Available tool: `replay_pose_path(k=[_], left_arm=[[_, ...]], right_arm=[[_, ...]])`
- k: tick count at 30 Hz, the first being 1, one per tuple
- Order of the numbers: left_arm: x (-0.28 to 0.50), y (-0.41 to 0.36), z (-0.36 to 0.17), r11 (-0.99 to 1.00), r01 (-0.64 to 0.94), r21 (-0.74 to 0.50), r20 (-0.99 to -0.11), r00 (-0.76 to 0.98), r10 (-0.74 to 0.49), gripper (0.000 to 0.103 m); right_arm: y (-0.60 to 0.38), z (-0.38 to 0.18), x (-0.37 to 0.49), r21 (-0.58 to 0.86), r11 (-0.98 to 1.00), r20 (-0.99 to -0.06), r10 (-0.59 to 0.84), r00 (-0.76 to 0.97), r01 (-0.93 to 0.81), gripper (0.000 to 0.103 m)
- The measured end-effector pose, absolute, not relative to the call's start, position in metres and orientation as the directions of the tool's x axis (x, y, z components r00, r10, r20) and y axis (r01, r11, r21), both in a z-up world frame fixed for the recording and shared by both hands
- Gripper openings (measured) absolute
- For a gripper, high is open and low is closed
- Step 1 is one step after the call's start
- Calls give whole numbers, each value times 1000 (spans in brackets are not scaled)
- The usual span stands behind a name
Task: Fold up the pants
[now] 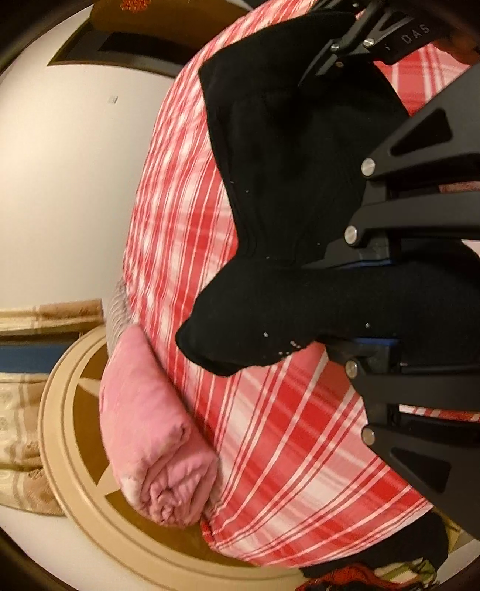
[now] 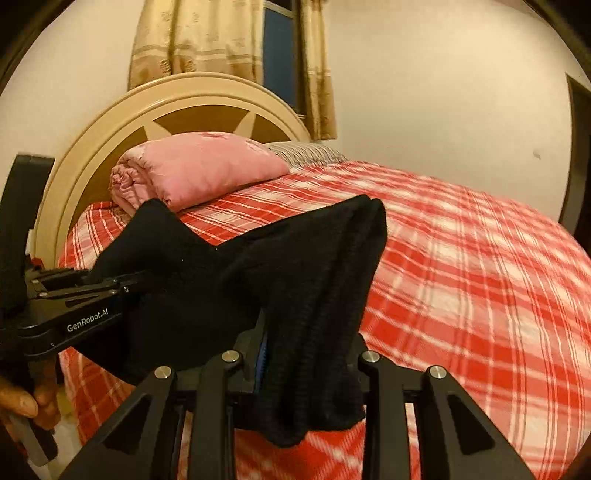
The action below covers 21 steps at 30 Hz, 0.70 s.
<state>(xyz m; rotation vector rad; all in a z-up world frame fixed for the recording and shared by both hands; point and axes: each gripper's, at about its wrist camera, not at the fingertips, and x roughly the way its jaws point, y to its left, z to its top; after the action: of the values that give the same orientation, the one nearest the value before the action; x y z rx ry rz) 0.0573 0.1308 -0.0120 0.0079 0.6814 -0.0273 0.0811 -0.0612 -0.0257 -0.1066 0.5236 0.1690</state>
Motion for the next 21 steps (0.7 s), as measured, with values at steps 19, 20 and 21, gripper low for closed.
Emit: replay_pose_path(k=[19, 20, 21], left_arm=[[86, 135, -57, 999, -19, 47, -687, 725, 46, 28], [87, 135, -58, 999, -21, 44, -690, 722, 45, 28], [88, 136, -59, 999, -22, 40, -693, 720, 43, 28]], right_arm=[[-49, -84, 139, -138, 973, -630, 59, 775, -186, 30], [-49, -85, 139, -138, 973, -633, 58, 772, -186, 30], [-49, -87, 141, -135, 973, -639, 57, 767, -185, 30]])
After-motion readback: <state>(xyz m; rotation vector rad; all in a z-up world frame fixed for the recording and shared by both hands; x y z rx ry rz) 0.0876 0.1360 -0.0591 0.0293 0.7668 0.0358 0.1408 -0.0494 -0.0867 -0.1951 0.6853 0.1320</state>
